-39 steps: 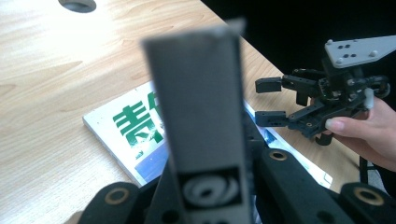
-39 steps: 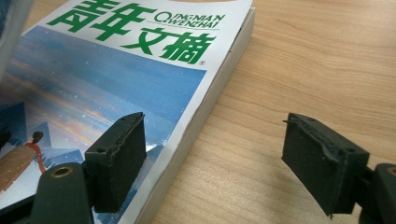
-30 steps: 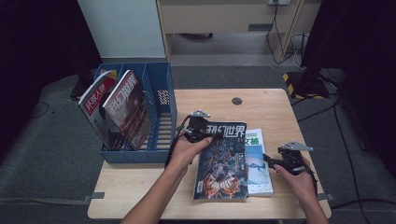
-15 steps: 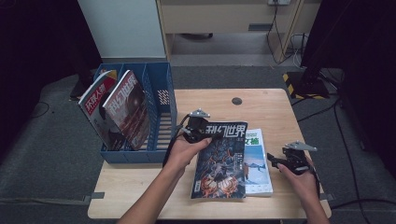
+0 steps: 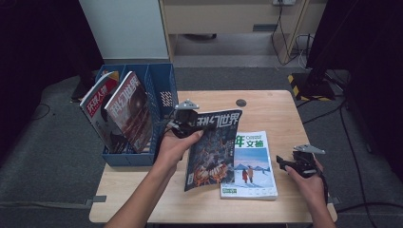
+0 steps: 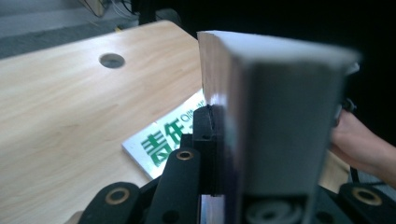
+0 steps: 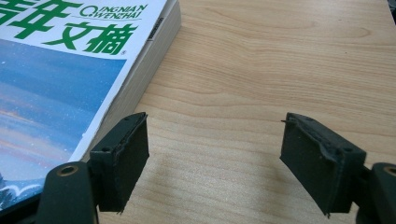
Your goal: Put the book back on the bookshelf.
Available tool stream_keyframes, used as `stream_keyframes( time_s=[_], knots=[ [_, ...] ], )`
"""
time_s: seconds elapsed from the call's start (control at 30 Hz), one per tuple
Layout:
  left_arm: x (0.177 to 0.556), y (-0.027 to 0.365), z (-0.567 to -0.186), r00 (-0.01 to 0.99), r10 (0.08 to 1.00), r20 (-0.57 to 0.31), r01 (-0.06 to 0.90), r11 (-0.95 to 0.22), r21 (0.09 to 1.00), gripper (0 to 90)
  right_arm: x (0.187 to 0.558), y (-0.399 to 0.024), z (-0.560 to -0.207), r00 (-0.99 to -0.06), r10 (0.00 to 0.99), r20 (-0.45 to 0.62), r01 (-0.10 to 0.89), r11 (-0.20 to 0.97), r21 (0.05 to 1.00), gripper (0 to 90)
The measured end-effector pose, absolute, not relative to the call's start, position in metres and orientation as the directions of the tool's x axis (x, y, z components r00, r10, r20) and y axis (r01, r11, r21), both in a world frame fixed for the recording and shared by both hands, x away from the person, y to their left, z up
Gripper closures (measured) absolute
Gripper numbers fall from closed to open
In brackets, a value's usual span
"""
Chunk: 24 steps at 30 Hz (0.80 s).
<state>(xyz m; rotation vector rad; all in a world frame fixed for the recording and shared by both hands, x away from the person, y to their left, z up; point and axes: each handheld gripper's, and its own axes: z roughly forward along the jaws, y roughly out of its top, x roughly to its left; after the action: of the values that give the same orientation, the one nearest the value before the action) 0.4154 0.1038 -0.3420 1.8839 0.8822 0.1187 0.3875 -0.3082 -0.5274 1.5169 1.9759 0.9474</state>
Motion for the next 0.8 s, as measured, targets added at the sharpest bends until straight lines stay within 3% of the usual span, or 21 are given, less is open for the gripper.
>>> stream_keyframes(
  time_s=[0.8],
  knots=[
    [0.416,0.129,-0.313,0.678,0.683,-0.271,0.506,-0.167,0.846,82.1,0.39,-0.304,-0.538,-0.281,0.96,0.011,0.652,0.183,0.736,17.1]
  ],
)
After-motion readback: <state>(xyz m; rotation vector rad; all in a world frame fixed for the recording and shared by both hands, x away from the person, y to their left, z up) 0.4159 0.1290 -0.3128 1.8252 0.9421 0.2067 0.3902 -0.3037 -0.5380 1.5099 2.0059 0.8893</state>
